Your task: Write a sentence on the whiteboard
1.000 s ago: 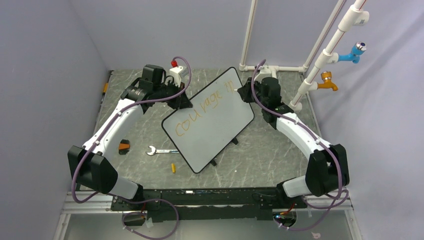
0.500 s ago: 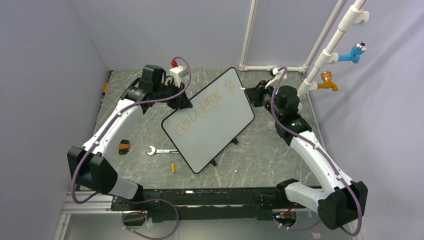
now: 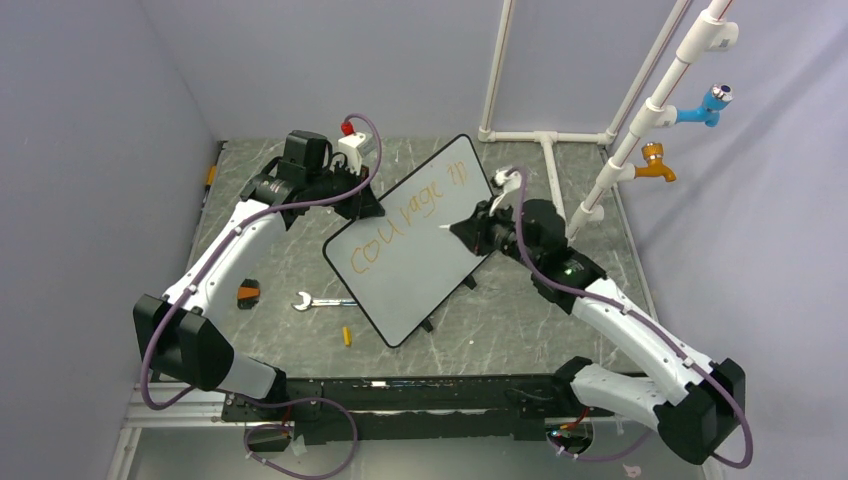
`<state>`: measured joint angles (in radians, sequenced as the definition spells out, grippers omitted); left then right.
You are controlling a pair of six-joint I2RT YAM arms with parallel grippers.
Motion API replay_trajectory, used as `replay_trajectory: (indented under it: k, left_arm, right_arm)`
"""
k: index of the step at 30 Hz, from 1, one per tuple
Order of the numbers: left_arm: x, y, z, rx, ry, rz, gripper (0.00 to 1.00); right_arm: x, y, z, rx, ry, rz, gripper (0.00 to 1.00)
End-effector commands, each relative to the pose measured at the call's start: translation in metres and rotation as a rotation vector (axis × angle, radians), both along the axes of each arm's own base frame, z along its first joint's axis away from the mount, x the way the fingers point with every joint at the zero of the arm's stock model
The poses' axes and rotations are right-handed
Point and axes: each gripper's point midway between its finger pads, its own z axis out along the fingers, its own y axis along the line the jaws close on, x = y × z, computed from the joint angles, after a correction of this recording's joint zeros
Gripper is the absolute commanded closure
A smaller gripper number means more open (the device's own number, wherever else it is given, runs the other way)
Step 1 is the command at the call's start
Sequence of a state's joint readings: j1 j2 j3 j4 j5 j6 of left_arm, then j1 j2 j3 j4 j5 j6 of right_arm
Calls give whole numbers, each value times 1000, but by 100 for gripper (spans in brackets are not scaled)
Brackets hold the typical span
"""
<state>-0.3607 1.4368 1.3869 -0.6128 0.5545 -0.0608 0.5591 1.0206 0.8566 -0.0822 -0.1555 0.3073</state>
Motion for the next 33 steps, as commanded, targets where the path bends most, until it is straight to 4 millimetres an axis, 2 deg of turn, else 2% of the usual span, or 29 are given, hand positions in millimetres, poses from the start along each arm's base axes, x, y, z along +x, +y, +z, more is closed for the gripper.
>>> replay_trajectory:
  k: [1, 5, 11, 13, 25, 33]
  left_arm:
    - [20, 26, -8, 147, -120, 79, 100]
    - [21, 28, -7, 155, -124, 90, 100]
    - [22, 31, -6, 161, -132, 105, 100]
    - [23, 33, -8, 168, -130, 118, 100]
    - [25, 37, -11, 185, -122, 140, 100]
    - [26, 38, -11, 188, -124, 143, 100]
  right_arm:
    - [-17, 16, 5, -36, -58, 38, 100]
    - [-38, 36, 0, -48, -91, 119, 100]
    - [-62, 61, -22, -99, -102, 204, 100]
    - [-65, 64, -29, -126, -105, 196, 100]
    - [-90, 88, -40, -105, -195, 244, 100]
    - [-102, 104, -54, -124, -213, 279, 100]
